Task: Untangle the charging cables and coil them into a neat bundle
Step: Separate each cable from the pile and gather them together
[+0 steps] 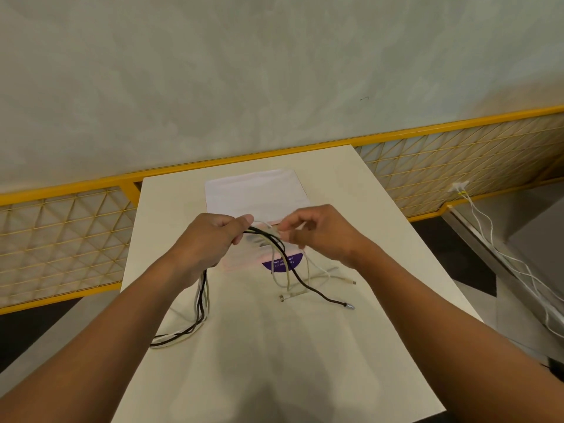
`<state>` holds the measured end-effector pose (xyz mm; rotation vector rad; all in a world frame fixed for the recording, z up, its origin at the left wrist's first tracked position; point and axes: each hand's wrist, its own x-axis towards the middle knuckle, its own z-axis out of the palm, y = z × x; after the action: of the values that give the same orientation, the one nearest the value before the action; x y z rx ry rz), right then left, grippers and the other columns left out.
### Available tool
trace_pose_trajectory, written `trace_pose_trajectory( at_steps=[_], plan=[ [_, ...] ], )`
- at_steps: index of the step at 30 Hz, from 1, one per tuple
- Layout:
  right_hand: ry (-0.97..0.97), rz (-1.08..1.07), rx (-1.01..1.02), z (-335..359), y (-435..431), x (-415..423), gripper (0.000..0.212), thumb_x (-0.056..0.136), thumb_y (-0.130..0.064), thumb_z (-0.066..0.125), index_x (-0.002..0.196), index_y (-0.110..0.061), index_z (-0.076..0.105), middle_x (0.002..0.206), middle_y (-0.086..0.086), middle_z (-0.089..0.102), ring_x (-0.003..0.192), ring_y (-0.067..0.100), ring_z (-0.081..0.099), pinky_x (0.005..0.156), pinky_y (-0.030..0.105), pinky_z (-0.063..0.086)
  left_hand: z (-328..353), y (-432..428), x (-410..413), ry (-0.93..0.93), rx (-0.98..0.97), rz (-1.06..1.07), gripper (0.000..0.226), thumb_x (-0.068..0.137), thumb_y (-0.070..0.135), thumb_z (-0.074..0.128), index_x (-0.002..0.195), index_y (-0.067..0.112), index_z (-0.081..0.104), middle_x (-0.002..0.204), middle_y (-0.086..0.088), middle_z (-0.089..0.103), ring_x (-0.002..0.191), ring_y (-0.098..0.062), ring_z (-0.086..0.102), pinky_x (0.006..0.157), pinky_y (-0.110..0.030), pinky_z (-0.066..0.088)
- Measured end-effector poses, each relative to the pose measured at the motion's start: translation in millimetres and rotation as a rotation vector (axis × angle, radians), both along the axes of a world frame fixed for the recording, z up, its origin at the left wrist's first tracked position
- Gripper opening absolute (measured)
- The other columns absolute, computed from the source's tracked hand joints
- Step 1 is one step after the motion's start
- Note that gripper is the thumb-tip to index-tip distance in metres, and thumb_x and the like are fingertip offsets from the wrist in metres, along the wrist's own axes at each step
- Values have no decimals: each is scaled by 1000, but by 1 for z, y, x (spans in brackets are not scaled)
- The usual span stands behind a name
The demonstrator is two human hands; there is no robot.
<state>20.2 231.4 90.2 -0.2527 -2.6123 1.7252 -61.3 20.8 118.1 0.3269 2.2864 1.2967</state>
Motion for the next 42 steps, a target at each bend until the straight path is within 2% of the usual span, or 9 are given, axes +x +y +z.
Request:
trace_pose_trajectory(
  at_steps=[4,7,10,16,21,30,33,36,42],
  plan=[
    [25,51,80,4,-18,-10,12,86,-17,79,97,-20,78,65,-25,65,54,-4,53,61,9,40,2,0,1,34,-13,5,52,94,52,60,63,11,52,50,-1,29,46,-16,20,49,-27,20],
    [42,20,160,3,-22,-11,3,87,-21,78,88,-24,78,79,-17,71,68,5,60,68,16,46,0,-2,1,49,-24,14,51,93,52,60,65,10,53,50,0,29,45,-16,20,49,-28,20],
    [40,32,171,3,-18,-11,12,91,-17,73,83,-25,76,79,-15,72,76,2,66,73,14,51,-1,-2,2,58,-45,40,51,94,53,59,65,10,53,48,1,31,45,-15,21,50,-27,23],
    [-74,121,-245,7,9,-2,13,94,-4,62,82,-3,66,69,8,62,64,23,57,63,27,50,-1,-1,-4,57,-15,124,49,95,50,60,69,9,54,47,3,30,46,-17,21,53,-29,24],
    [-254,168,-491,-8,34,11,20,92,3,51,77,-2,63,62,6,55,53,14,49,54,26,42,0,-5,-10,25,20,182,50,94,49,62,64,11,49,50,0,28,48,-19,17,51,-28,19],
    [-387,22,-176,-32,41,16,16,88,0,67,73,-2,68,59,7,54,53,16,41,51,25,34,4,-7,-10,-24,79,180,50,93,48,63,62,13,45,51,0,24,49,-18,13,49,-26,18],
    [-414,-25,-41,-37,34,12,22,85,-5,71,64,-4,65,60,8,53,56,20,41,54,27,34,5,-1,-3,12,80,183,50,95,44,62,60,12,46,40,9,31,46,-16,20,49,-28,22],
    [-434,-40,50,-43,27,8,18,86,-8,72,73,3,68,59,6,55,55,17,45,53,25,37,5,3,-1,26,86,196,51,96,43,61,60,11,46,33,13,34,46,-16,24,51,-29,26],
    [-560,158,61,-40,20,16,15,88,-13,70,75,-7,72,67,5,68,59,18,57,59,26,42,2,-1,-4,-1,78,167,52,94,48,62,60,12,47,41,8,30,45,-17,18,50,-28,20]
  ],
)
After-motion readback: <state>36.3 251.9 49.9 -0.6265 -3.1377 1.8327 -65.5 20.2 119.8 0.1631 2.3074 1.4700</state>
